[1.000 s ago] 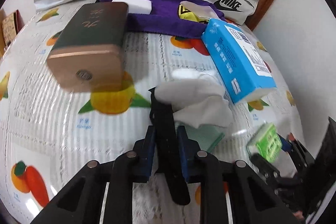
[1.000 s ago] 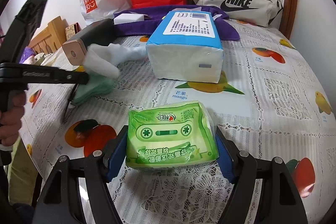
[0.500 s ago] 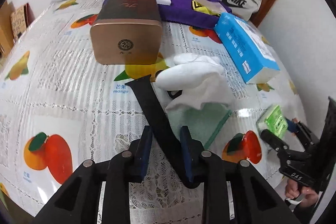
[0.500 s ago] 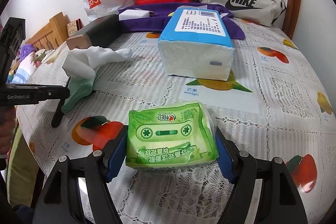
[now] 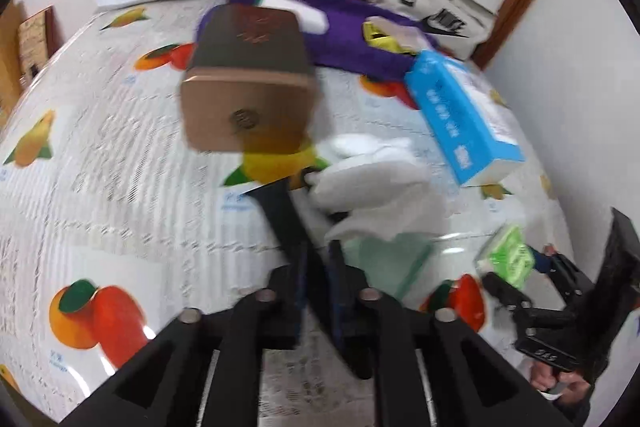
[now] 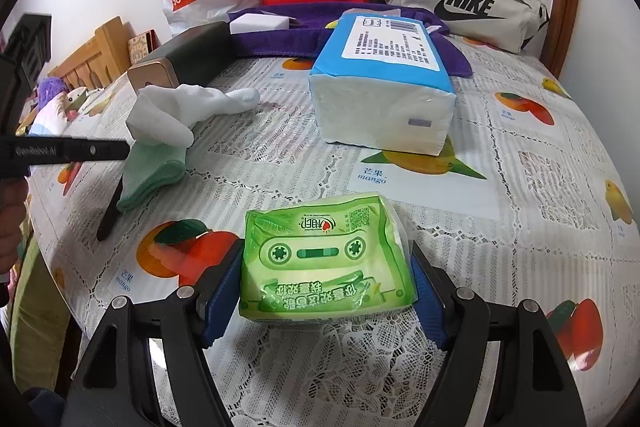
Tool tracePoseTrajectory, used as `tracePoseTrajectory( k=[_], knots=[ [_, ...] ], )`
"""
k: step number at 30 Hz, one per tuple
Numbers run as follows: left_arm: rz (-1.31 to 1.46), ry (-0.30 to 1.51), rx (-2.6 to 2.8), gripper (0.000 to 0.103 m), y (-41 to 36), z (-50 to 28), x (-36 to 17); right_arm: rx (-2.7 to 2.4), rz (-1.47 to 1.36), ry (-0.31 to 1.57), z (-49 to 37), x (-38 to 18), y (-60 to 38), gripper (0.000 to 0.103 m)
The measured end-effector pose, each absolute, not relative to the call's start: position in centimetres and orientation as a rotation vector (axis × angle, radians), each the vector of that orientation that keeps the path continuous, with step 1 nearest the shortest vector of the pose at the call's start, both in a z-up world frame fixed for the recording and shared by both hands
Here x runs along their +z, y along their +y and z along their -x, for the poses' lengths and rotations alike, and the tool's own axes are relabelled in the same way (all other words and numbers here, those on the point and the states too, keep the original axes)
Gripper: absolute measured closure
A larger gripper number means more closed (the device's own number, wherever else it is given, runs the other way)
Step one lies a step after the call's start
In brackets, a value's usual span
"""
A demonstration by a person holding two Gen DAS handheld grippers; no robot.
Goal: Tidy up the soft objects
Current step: 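Grasp the white glove with green cuff with the left tool, then carry the white glove with the left tool while the right tool carries the green pack to the towel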
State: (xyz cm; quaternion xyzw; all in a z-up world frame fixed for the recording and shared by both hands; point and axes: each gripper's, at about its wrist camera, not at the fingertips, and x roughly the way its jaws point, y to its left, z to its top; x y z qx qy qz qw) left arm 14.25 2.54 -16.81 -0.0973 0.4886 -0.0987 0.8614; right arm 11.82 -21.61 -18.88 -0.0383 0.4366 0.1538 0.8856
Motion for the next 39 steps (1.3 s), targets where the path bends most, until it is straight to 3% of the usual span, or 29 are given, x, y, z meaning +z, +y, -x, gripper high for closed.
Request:
tracePoseTrajectory(
  k=[1, 5, 9, 10, 11, 13, 16, 39],
  knots=[
    [0.193, 1.018, -0.21, 0.071, 2.2, -14.3, -16.6, 0.32, 0.08, 0.908, -11.9, -18.9, -21.6, 0.028],
    [0.154, 1.0, -0.254, 0.059, 0.4, -14.6, -16.5, 0.32, 0.084, 0.907, -11.9, -18.9, -21.7, 0.028],
    [0.119, 0.987, -0.247, 0.059, -1.0, -15.3, -17.0, 0.32, 0.083, 0.908, -11.9, -18.9, -21.7, 0.028],
    [0.104, 0.977, -0.241, 0.06, -1.3, -15.4, -17.1, 0.32, 0.082, 0.908, -11.9, -18.9, -21.7, 0.028],
    [0.092, 0.975, -0.242, 0.071, -1.5, -15.5, -17.2, 0.319, 0.084, 0.909, -11.9, -18.9, -21.7, 0.029],
    [0.085, 0.984, -0.254, 0.084, -1.8, -15.7, -17.4, 0.32, 0.09, 0.909, -11.8, -18.9, -21.6, 0.029],
    [0.104, 0.973, -0.262, 0.09, -1.3, -15.4, -17.0, 0.323, 0.088, 0.914, -11.8, -18.8, -21.7, 0.029],
    [0.197, 0.842, -0.215, 0.091, 3.9, -16.0, -9.6, 0.334, 0.081, 0.813, -14.8, -12.3, -21.6, 0.029]
  ],
)
